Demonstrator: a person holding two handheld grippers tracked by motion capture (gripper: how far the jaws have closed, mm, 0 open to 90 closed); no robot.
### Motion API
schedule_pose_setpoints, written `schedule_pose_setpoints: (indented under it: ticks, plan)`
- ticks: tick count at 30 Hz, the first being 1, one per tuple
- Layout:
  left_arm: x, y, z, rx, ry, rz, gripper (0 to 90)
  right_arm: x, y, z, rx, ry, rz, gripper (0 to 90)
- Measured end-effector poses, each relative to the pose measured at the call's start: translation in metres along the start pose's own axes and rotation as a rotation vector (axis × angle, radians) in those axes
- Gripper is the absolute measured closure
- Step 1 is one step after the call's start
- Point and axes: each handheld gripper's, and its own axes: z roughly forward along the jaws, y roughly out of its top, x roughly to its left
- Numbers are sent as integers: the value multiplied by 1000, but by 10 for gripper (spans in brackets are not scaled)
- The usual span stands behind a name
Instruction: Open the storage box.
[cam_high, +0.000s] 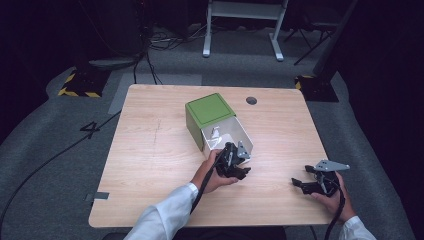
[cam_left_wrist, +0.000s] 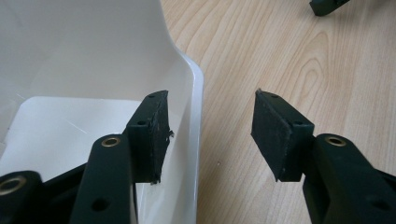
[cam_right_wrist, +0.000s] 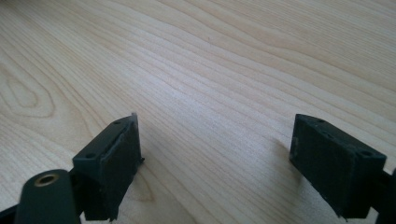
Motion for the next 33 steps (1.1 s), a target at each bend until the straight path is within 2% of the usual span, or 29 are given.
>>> schedule_pose_setpoints:
  ticks: [3,12,21,29,33]
  plan:
    - [0,1,-4,-6,4,-2,427,0,0,0,0,0,0,164]
    - [2,6,-26,-29,8,34,372,0,0,0,0,0,0,164]
    - [3,6,-43,-71,41,62,282,0,0,0,0,0,0,164]
    - [2,-1,-68,-107,53,94,192,0,0,0,0,0,0,164]
    - [2,-5,-77,-122,58,103,175,0,0,0,0,0,0,164]
